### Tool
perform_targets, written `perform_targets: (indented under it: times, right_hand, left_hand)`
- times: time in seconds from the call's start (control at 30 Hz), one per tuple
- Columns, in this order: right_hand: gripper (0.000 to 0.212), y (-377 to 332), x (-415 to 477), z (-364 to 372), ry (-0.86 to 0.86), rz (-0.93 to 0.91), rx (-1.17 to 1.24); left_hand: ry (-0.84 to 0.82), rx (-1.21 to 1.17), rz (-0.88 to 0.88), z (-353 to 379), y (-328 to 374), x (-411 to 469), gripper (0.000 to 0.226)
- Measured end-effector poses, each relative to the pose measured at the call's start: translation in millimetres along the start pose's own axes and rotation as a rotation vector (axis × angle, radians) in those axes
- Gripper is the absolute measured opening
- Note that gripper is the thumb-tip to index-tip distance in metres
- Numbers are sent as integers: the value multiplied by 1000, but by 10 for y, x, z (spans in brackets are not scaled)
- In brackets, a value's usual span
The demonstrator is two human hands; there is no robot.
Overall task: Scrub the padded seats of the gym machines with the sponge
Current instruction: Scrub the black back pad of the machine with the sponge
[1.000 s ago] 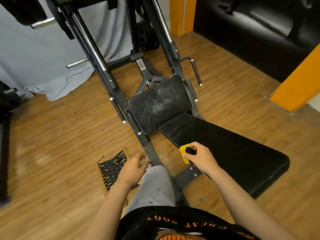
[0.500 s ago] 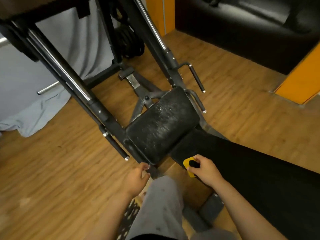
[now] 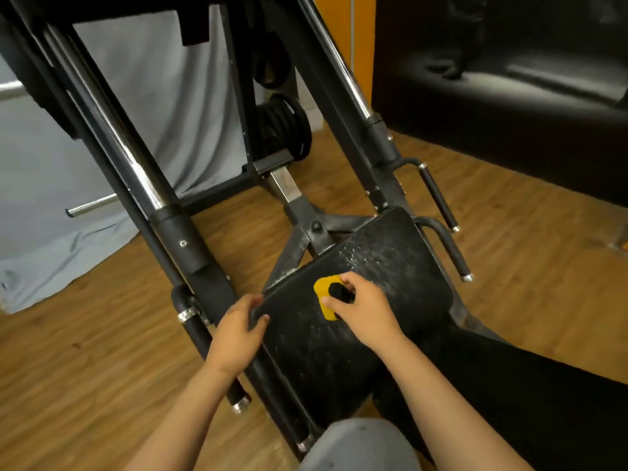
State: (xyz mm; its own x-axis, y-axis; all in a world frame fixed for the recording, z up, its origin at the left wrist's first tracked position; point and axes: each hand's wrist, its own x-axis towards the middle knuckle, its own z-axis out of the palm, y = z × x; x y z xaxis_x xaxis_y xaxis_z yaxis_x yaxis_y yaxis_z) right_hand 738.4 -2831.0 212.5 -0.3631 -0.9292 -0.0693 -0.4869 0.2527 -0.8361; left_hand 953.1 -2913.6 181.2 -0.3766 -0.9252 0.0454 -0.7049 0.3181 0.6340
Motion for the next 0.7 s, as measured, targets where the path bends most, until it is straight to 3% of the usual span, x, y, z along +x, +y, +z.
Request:
perform_targets:
  times: [0.1,0.2,0.5,0.7]
  right_hand:
    - [38,172,133,311,65,-46,22]
    - [28,272,225,586,83,-85,-15]
    - [23,-47,481,1401,28,-97,-283]
    - [40,-369,879,1648,-55,-136,-511]
  left_hand:
    - [103,-49,18,313,-363,111,33]
    - [220,-168,-37,533,-595,238,36]
    - [326,-634,-358,1006,-929,93,58]
    - [317,-670,-254,1039,-1017,104,56]
